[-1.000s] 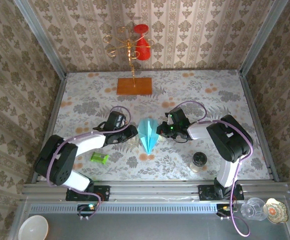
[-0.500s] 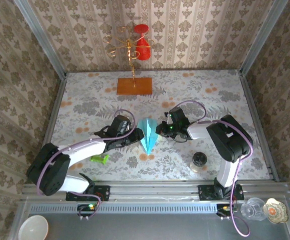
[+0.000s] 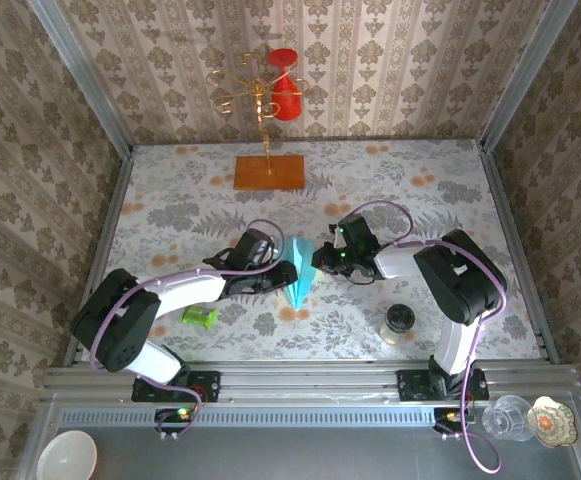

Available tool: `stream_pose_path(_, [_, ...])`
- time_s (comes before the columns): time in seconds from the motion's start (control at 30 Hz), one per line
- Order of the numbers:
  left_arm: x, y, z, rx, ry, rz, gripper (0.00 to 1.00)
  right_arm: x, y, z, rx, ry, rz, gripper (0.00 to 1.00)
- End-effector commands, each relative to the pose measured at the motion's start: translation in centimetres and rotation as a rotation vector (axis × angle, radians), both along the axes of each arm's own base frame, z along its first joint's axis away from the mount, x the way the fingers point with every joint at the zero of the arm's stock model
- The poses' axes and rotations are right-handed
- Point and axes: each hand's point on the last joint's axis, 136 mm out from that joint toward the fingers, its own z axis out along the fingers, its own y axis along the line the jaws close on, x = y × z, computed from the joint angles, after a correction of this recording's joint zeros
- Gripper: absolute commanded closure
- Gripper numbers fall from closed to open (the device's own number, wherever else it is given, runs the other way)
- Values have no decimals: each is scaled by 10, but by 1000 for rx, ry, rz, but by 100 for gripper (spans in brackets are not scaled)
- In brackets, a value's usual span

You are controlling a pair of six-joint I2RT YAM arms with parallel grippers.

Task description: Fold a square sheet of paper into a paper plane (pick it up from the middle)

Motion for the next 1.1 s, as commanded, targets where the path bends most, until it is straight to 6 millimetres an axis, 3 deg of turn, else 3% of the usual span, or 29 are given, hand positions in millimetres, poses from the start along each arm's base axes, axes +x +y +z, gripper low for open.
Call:
stream_pose_path(0.0, [0,-11,7,12,-40,-58,64,1,7,3,13,-1,19,94])
stream_pose_path(0.17, [-8,-18,-3,136,-35,-132,60,1,6,2,12,0,19,94])
stream_pose_path(0.3, [-12,-9,-18,335,-29,-177,59,1,5,2,10,-1,17,94])
stream_pose_path(0.6, [-11,-6,-29,467,-40,-186,56,0,5,3,9,0,17,94])
stream_pose_path(0.83, [-11,-10,-23,470,-70,-188,54,0,5,2,8,1,15,94])
stream_pose_path(1.07, [-6,-11,7,406,-148,-143,53,0,4,2,7,1,14,94])
